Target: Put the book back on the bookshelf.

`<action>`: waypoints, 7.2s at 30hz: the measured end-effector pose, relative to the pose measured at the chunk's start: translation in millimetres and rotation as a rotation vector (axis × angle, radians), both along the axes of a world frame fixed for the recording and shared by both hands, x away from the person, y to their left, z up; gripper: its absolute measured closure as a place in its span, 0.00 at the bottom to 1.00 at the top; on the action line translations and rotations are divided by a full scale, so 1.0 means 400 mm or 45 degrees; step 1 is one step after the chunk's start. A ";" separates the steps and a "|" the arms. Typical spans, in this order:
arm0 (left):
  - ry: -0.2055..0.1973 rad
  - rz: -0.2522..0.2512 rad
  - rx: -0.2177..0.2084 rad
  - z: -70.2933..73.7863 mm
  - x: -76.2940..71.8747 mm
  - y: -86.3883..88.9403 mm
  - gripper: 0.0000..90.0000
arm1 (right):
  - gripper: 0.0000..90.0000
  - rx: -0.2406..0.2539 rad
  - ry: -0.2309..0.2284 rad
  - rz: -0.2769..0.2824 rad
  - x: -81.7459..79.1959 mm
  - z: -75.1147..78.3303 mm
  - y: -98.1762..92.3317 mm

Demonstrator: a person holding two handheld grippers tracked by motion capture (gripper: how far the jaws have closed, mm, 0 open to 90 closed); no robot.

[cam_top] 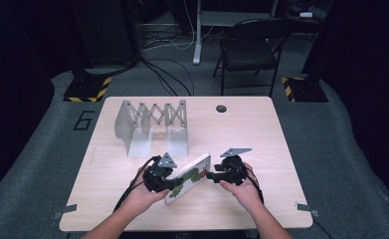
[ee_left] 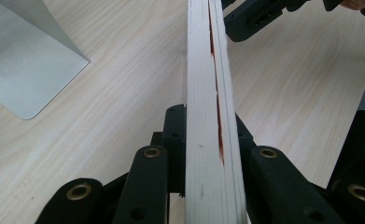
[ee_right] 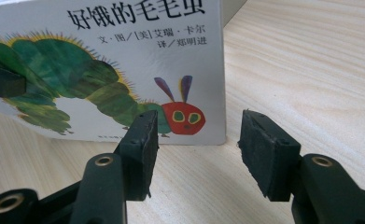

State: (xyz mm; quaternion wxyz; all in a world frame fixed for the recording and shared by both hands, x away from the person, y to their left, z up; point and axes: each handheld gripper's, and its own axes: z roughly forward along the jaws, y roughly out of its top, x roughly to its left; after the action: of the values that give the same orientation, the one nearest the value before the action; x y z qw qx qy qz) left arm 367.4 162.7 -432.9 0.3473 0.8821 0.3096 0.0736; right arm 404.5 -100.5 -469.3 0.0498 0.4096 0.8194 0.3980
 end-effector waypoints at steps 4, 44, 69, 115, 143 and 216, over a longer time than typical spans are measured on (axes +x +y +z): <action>-0.012 -0.005 0.003 0.005 -0.002 0.004 0.84 | 0.52 0.001 0.009 -0.001 0.000 -0.001 0.002; -0.067 0.159 -0.041 0.082 0.003 0.122 0.84 | 0.51 -0.005 0.006 -0.015 -0.001 -0.001 0.000; -0.113 0.292 -0.043 0.116 0.004 0.237 0.84 | 0.51 -0.012 0.019 -0.009 -0.003 -0.006 0.005; -0.094 0.612 -0.062 0.081 0.020 0.428 0.84 | 0.51 -0.013 0.012 -0.013 -0.002 -0.012 0.004; -0.119 0.754 -0.090 0.053 0.101 0.418 0.84 | 0.51 -0.006 0.026 -0.020 -0.004 -0.010 0.003; -0.148 0.906 -0.016 0.004 0.218 0.351 0.84 | 0.50 0.005 0.016 -0.013 0.000 -0.011 -0.006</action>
State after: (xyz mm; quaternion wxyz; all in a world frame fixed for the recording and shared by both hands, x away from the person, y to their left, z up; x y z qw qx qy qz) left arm 454.7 303.1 -431.2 0.3222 0.7114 0.5774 0.2379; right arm 404.4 -103.0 -473.6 0.0460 0.4164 0.8167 0.3969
